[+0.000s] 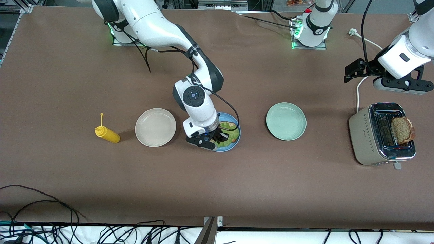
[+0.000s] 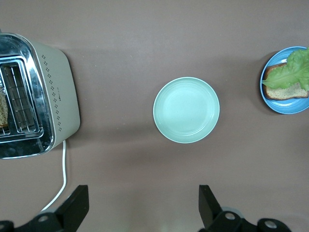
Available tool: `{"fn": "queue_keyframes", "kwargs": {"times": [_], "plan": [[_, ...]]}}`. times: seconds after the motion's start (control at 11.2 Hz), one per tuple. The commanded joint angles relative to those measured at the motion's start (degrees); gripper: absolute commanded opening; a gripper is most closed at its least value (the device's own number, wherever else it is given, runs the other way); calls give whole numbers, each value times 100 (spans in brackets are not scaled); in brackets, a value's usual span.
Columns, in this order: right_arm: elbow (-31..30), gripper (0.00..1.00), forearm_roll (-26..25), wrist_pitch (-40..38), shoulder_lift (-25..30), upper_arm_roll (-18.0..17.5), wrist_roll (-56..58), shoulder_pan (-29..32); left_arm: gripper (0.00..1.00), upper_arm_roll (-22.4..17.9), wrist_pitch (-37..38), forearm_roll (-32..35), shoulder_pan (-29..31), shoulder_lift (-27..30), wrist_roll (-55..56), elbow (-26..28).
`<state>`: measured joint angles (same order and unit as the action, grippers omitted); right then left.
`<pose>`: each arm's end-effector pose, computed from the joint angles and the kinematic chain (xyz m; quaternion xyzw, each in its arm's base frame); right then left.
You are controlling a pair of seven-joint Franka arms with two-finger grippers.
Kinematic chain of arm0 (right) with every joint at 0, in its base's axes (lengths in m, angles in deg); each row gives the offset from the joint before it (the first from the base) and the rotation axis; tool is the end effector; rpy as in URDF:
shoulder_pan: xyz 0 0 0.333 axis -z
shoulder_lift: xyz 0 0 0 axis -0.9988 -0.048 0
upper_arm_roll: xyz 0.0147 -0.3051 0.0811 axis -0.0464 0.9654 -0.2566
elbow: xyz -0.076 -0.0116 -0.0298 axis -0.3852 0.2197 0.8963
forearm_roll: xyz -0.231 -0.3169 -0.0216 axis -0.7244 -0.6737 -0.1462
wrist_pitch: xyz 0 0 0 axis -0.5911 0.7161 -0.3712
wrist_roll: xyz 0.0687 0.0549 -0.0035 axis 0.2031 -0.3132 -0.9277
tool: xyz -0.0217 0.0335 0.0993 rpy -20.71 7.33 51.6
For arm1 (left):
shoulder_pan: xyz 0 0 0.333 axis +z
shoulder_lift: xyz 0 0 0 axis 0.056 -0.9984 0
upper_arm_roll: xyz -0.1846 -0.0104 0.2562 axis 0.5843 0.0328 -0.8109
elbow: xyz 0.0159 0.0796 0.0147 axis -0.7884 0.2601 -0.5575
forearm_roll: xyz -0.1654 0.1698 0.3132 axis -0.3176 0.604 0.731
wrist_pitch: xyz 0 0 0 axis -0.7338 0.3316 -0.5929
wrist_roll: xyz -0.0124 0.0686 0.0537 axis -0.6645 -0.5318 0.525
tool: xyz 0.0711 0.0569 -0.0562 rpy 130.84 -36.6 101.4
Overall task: Make sandwich in blue plate with both arms
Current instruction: 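Lower the lettuce onto the bread, open the right gripper, withdraw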
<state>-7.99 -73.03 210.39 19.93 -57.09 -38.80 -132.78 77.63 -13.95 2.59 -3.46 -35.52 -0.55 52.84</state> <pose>0.6209 0.4999 0.2647 -0.9756 0.1743 -0.0747 0.1102 0.5438 -0.0589 0.5959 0.9978 -0.0411 -0.0462 0.0230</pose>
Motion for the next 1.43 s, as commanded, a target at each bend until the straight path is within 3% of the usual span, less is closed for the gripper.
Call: {"fn": "queue_keyframes", "kwargs": {"times": [0.0,0.09,0.18,0.45,0.72,1.07,1.34], "plan": [[81,0,-157,221,-140,40,-147,-78,100,-14,8,-162,16,-56,-38,-122],[11,61,-236,353,-140,40,-147,-78,100,-14,8,-162,16,-56,-38,-122],[-60,100,-376,459,-131,40,-147,-96,100,-14,8,-170,16,-56,-38,-122],[-69,100,-438,442,-114,49,-59,-87,100,-14,-44,-162,16,-82,-38,-122],[-297,100,-974,407,-70,67,545,-61,100,-14,-71,-162,25,-83,-38,-122],[-412,100,-983,171,9,120,1198,-52,100,-23,-71,-171,25,-83,-38,-122],[-412,100,-861,-540,438,181,2301,192,100,-23,-71,-171,16,-83,-38,-122]]}}
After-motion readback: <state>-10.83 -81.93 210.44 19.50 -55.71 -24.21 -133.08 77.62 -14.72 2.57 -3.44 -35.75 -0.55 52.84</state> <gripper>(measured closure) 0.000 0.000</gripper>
